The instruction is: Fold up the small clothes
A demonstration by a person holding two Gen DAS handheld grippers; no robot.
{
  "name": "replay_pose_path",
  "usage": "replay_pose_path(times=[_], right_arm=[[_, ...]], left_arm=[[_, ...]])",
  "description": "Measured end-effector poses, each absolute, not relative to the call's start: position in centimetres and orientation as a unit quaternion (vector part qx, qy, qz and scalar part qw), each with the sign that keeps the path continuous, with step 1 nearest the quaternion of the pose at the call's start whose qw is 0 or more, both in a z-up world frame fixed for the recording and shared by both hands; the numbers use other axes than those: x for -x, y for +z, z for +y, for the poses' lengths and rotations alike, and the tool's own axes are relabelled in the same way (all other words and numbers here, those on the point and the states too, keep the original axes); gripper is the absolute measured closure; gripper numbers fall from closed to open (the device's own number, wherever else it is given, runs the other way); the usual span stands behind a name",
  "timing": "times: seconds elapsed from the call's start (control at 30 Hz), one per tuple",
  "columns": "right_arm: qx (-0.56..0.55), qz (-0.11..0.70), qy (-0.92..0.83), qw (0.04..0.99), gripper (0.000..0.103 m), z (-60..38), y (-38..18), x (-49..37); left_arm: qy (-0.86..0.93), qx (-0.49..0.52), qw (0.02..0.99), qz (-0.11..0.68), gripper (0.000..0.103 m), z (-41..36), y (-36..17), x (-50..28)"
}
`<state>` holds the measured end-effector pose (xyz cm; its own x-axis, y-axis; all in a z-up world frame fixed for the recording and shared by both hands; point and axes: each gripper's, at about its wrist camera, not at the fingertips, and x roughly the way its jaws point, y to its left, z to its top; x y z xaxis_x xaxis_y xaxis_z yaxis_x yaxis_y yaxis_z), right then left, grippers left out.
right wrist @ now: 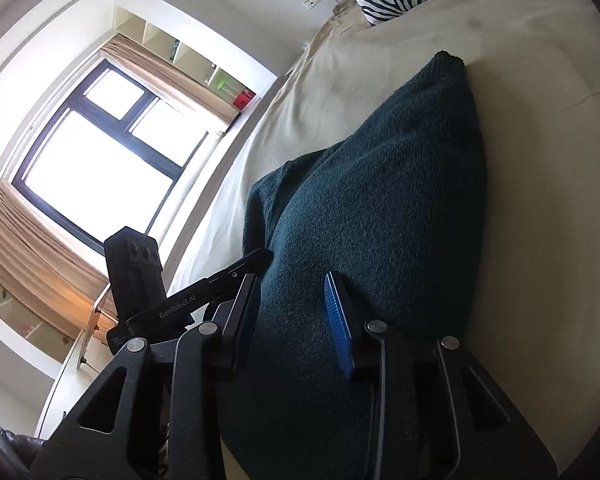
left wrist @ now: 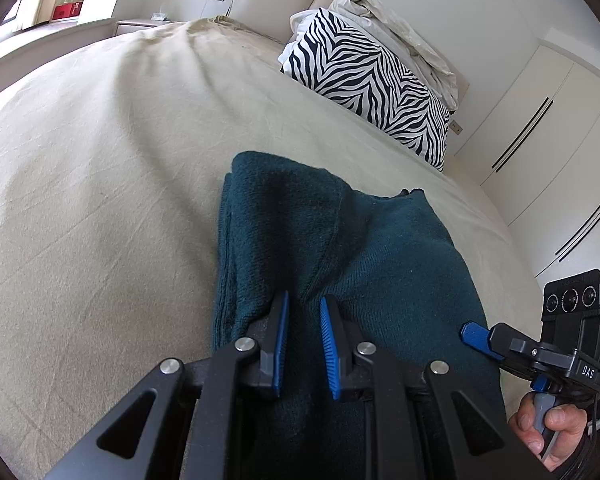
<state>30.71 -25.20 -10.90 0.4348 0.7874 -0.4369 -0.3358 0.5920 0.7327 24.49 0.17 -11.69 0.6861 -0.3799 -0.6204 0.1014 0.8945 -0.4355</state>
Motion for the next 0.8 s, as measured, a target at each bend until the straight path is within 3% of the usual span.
replay_pose_path(times=[0.03, 0.23, 0.33, 0.5, 0.57, 0.6, 0.63, 0.7, 0.8], right_arm=[[-0.291, 0.410, 0.339, 0.795, 0.071, -25.4, -10.3, -30.5], [-0.278, 0.409, 0.356, 0.793, 0.029, -24.7, -8.1, -26.0], [-0.276, 0.437, 0.360, 0.776, 0.028, -24.2, -12.1, -25.6], [-0.311, 0.432, 0.331, 0.779, 0.026, -26.2, -9.9, -24.6], [-0.306, 0.412, 0.320, 0.796, 0.025, -27.7, -8.4, -24.6], [-0.301, 0.407, 0.309, 0.805, 0.019, -28.5, -7.9, -24.9], [-0.300, 0.410, 0.296, 0.809, 0.016, -29.2, -7.9, -25.4], [-0.311, 0.432, 0.272, 0.802, 0.013, -30.2, -8.7, -26.8], [-0.317, 0.463, 0.262, 0.785, 0.013, -30.4, -10.2, -28.4]], left_arm=[[-0.133, 0.186, 0.899, 0.373, 0.083, 0.2, -11.7, -24.5], [-0.133, 0.187, 0.899, 0.372, 0.083, 0.2, -11.7, -24.5], [-0.132, 0.184, 0.900, 0.372, 0.083, 0.1, -11.6, -24.4], [-0.139, 0.213, 0.892, 0.373, 0.082, 1.1, -10.2, -23.6], [-0.133, 0.214, 0.896, 0.366, 0.061, 2.1, -8.2, -22.3], [-0.120, 0.212, 0.904, 0.350, 0.035, 2.8, -7.1, -21.7], [-0.103, 0.209, 0.911, 0.340, 0.018, 3.5, -6.4, -21.3], [-0.087, 0.207, 0.906, 0.358, 0.015, 4.9, -6.4, -22.0], [-0.087, 0.224, 0.872, 0.427, 0.029, 5.9, -8.9, -23.4]])
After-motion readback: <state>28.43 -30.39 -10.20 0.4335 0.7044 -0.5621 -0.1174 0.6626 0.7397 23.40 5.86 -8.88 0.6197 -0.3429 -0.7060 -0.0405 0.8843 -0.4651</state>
